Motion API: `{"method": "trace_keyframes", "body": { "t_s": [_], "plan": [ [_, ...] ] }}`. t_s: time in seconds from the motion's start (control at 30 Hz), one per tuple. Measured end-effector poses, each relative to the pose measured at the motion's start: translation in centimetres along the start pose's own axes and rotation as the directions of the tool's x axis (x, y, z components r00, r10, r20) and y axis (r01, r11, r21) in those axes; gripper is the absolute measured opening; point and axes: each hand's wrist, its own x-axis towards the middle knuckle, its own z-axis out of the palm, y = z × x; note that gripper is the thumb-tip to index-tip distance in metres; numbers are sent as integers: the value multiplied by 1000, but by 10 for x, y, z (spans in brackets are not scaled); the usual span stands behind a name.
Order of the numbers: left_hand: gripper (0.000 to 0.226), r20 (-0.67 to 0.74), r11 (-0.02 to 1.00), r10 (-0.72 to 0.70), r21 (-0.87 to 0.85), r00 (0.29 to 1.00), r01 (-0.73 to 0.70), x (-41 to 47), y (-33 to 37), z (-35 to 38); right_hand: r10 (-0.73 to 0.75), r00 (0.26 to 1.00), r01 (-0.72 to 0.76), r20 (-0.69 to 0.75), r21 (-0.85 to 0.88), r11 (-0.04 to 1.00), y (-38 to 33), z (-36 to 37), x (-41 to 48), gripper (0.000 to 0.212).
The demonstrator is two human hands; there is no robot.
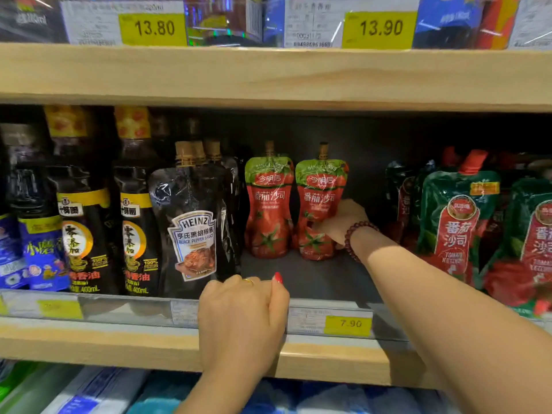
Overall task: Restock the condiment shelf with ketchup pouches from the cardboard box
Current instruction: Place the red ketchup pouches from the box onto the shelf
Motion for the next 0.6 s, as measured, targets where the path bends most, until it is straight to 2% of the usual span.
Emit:
{"method": "trace_keyframes", "body": {
  "t_s": [0.3, 0.47, 0.6],
  "plan": [
    [43, -7, 1000, -12, -18, 1000, 12, -1, 2, -4, 36, 999, -37, 20, 31, 999, 4, 0, 13, 45],
    [43, 2, 999, -35, -22, 999, 35, -1, 2, -4, 20, 1000, -20, 2, 43, 999, 7, 4, 16, 44],
    [42, 3, 999, -30, -25, 1000, 30, -2, 3, -5, 55, 998, -56, 28, 49, 997, 10, -3, 10, 54]
  ]
}}
